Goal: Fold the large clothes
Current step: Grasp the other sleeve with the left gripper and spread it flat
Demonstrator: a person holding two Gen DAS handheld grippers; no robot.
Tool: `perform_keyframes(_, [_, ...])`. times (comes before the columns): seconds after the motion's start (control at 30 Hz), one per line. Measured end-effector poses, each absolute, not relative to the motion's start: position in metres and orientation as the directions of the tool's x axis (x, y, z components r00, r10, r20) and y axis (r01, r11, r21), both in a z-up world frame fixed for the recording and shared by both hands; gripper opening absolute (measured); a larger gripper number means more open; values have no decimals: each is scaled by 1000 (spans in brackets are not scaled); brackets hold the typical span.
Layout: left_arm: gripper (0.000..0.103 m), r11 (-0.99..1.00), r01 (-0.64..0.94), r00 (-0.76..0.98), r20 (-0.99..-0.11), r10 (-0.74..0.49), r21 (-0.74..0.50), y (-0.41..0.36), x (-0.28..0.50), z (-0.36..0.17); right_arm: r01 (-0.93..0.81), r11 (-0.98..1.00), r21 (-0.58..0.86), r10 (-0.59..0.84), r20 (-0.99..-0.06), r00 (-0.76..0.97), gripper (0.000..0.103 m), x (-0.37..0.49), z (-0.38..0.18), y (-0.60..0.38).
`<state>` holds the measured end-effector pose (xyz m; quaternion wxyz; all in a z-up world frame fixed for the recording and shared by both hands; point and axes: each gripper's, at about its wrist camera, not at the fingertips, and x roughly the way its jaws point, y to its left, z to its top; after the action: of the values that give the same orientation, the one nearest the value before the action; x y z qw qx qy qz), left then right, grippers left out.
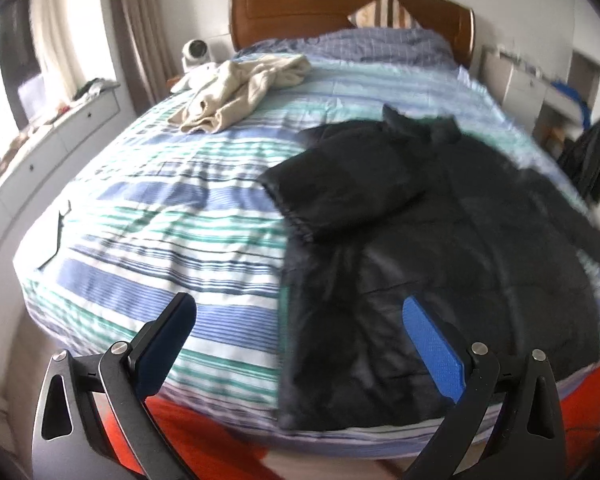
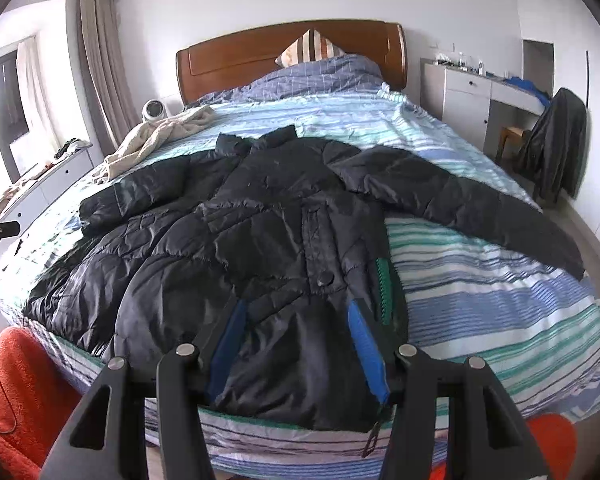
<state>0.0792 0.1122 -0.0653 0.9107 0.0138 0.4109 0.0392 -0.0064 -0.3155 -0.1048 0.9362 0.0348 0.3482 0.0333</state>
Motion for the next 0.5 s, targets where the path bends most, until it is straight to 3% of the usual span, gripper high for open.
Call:
perform_keyframes(0.23, [103,973,98,614,-782,107,210,93,153,-104,-66,993,102,116,-649,752,55,-7,-104,-306])
perform_keyframes(0.3, [103,995,-12,570,-817,86,97,120,186,-117,-68,993,95,113,-642,759,55,-10,-101,-302])
perform_keyframes(0.37, [102,989,-96,528,-848,-44,-111,152,213,-133,-69,993,100,117,-639,760,55,-15,-101,-300])
perform_keyframes(0.5, [102,941,-144,498,-844,-200,-308,174,251,-159,-96,990,104,141,-672,727,55,-15,-110,-290])
